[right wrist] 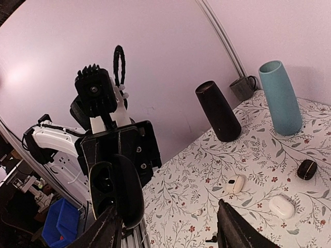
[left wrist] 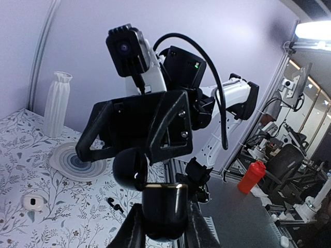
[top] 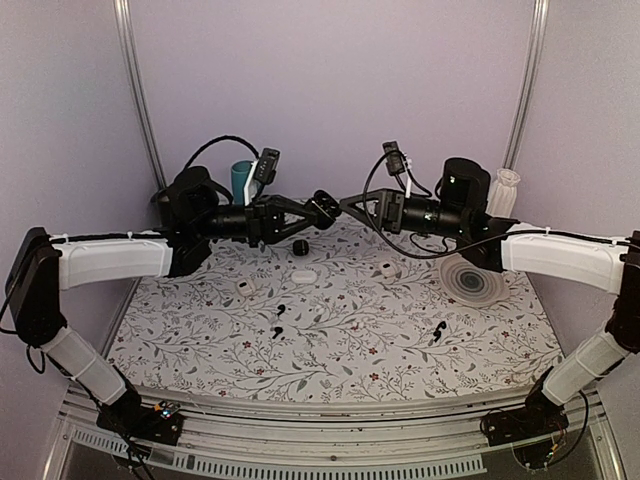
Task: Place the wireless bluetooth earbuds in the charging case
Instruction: Open the charging case, then adjust the right earbud at the center of the board.
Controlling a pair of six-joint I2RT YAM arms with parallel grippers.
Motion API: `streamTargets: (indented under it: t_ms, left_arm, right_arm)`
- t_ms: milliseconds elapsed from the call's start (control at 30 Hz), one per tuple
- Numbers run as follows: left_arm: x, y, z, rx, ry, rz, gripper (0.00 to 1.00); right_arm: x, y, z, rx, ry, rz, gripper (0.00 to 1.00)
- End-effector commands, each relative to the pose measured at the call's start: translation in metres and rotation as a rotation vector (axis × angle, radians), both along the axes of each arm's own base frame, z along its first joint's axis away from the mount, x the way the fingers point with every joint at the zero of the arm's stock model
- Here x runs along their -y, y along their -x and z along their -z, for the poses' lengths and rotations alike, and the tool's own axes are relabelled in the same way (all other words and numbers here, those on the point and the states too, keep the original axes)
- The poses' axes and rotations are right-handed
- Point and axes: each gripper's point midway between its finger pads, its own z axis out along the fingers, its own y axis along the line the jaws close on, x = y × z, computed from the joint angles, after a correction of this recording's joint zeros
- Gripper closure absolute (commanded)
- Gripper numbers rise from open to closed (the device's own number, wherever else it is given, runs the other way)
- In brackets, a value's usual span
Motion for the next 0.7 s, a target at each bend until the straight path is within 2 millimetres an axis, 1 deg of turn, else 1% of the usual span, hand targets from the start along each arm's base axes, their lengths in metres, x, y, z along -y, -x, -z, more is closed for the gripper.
streamTargets:
  t_ms: [0, 133, 200, 300, 400, 467, 533, 667]
  left_arm:
    - [-0.009, -0.009, -0.011, 0.042, 0.025, -0.076, 1.0]
    - [-0.014, -0.015, -0.009, 0.037, 0.028, -0.113, 1.0]
    - [-0.016, -0.017, -0.009, 0.035, 0.028, -0.129, 1.0]
    - [-0.021, -0.02, -0.01, 0.038, 0.035, -0.153, 1.0]
    - [-0.026, -0.024, -0.011, 0.043, 0.044, -0.185, 1.0]
    - [-0.03, -0.027, -0.011, 0.041, 0.046, -0.209, 1.0]
    - [-0.033, -0.029, -0.011, 0.038, 0.048, -0.225, 1.0]
    - [-0.039, -0.03, -0.011, 0.034, 0.05, -0.245, 1.0]
  right_arm:
    - [0.012, 0.004, -0.012, 0.032, 0.009, 0.039, 0.37]
    - [0.02, 0.005, -0.009, 0.019, 0.034, 0.076, 0.36]
    - [0.026, 0.003, -0.001, -0.003, 0.062, 0.114, 0.36]
    - [0.036, -0.004, 0.018, -0.06, 0.125, 0.185, 0.36]
    - [0.047, -0.005, 0.048, -0.14, 0.197, 0.238, 0.36]
    - [0.056, -0.006, 0.075, -0.212, 0.257, 0.287, 0.36]
    - [0.068, -0.005, 0.099, -0.271, 0.311, 0.336, 0.36]
    - [0.097, -0.003, 0.144, -0.404, 0.428, 0.468, 0.37]
